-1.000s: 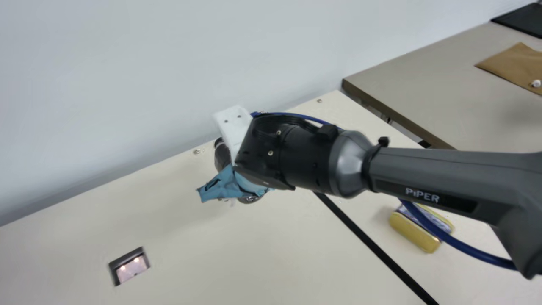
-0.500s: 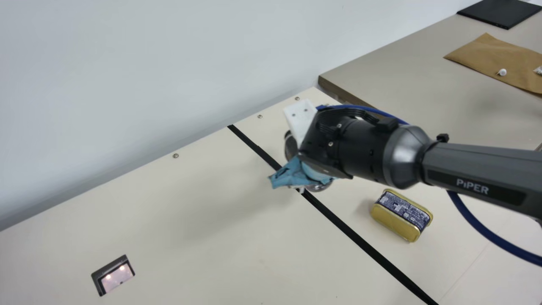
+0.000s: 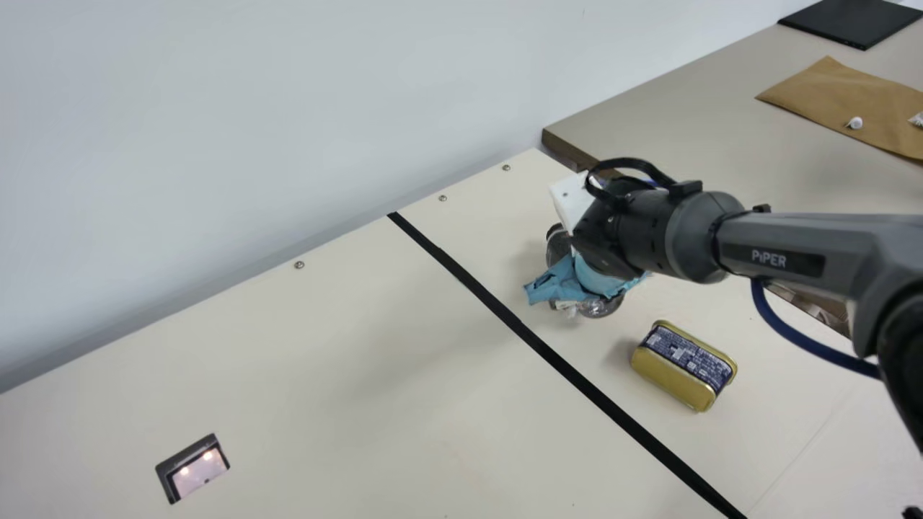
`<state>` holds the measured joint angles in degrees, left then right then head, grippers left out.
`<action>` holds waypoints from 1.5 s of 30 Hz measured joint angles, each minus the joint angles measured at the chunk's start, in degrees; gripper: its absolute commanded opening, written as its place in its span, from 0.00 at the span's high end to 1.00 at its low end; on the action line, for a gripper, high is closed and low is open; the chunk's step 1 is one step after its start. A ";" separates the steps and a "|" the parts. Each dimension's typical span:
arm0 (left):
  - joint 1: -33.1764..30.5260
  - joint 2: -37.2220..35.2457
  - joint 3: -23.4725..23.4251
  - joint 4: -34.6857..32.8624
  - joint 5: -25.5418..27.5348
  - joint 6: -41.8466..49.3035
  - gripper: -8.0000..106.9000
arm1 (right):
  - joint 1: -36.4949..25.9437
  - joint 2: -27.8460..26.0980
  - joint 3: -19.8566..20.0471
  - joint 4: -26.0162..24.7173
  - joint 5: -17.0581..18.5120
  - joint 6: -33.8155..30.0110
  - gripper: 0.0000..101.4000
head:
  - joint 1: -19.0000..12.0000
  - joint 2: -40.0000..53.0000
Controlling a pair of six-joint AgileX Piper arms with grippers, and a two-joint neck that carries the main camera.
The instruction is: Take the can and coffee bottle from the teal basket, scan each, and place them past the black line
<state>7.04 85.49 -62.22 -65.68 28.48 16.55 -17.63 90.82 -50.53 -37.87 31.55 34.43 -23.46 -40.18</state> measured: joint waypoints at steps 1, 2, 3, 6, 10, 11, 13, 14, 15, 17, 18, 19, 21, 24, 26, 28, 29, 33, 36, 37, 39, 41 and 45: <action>0.00 0.00 0.00 0.00 0.00 0.00 0.15 | -0.68 0.45 0.00 0.80 -1.20 -0.41 1.00 | 0.00 0.00; 0.00 0.00 0.00 0.00 0.00 0.00 0.15 | -1.33 0.84 0.06 1.79 -2.39 -0.98 1.00 | 0.00 0.00; 0.00 0.00 0.00 0.00 0.00 0.00 0.15 | -1.87 1.24 0.11 2.78 -3.36 -1.63 1.00 | 0.00 0.00; 0.00 0.00 0.00 0.00 0.00 0.00 0.15 | -3.24 2.29 0.43 5.51 -5.17 -2.92 0.00 | 0.00 0.00; 0.00 0.00 0.00 0.00 0.00 0.00 0.15 | -4.08 2.16 0.43 6.45 -5.59 -3.06 0.00 | 0.00 -0.59; 0.00 0.00 0.00 0.00 0.00 0.00 0.15 | -4.06 1.86 0.36 5.99 -4.74 -2.63 0.00 | 0.00 -0.59; 0.00 0.00 0.00 0.00 0.00 0.00 0.15 | -3.61 0.76 0.11 4.13 -3.33 -1.51 0.00 | 0.00 -0.59; 0.00 0.00 0.00 0.00 0.00 0.00 0.15 | -3.28 0.15 0.04 3.31 -2.63 -1.10 0.00 | 0.00 -0.59; 0.00 0.00 0.00 0.00 0.00 0.00 0.15 | -2.68 -0.73 -0.01 2.47 -1.64 -0.31 0.00 | 0.00 -0.59; 0.00 0.00 0.00 0.00 0.00 0.00 0.15 | -1.13 -2.85 -0.01 0.81 0.44 0.87 0.00 | 0.00 0.00; 0.00 0.00 0.00 0.00 0.00 0.00 0.15 | -0.17 -4.13 -0.01 -0.50 2.26 1.75 0.00 | 0.00 0.00; 0.00 0.00 0.00 0.00 0.00 0.00 0.15 | 0.84 -5.50 -0.01 -1.57 3.74 2.53 0.00 | 0.00 0.00; 0.00 0.00 0.00 0.00 0.00 0.00 0.15 | 3.22 -8.41 -0.01 -3.03 6.86 3.79 0.00 | 0.00 0.00; 0.00 0.00 0.00 0.00 0.00 0.00 0.15 | 7.81 -13.38 -0.13 -3.98 11.67 5.74 0.00 | 0.00 -0.59; 0.00 0.00 0.00 0.00 0.00 0.00 0.15 | 10.91 -16.49 -0.13 -3.63 14.71 6.99 0.00 | 0.29 -0.59; 0.00 0.00 0.00 0.00 0.00 0.00 0.15 | 14.04 -19.62 -0.06 -2.43 17.21 8.35 0.00 | 0.00 -0.59; 0.00 0.00 0.00 0.00 0.00 0.00 0.15 | 15.26 -20.90 0.11 -2.01 17.82 9.03 0.00 | 0.00 -0.59; 0.00 0.00 0.00 0.00 0.00 0.00 0.15 | 21.27 -27.86 1.12 1.05 19.42 12.60 0.00 | 0.00 0.00; 0.00 0.00 0.00 0.00 0.00 0.00 0.15 | 25.48 -32.76 2.36 2.77 18.77 16.05 0.00 | 0.29 0.00; 0.00 0.00 0.00 0.00 0.00 0.00 0.15 | 26.79 -34.51 2.89 3.19 18.47 17.24 0.00 | 0.29 0.00; 0.00 0.00 0.00 0.00 0.00 0.00 0.15 | 29.38 -38.00 4.06 3.30 17.49 19.71 0.00 | 0.00 -0.59; 0.00 0.00 0.00 0.00 0.00 0.00 0.15 | 31.54 -41.00 5.25 2.76 16.72 22.15 0.00 | 0.00 -0.59; 0.00 0.00 0.00 0.00 0.00 0.00 0.15 | 35.70 -46.55 7.07 1.26 16.31 26.34 0.00 | 0.00 -1.17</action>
<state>7.04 85.49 -62.22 -65.68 28.48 16.55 18.07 44.27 -43.47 -36.61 47.86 60.76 -23.46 -41.35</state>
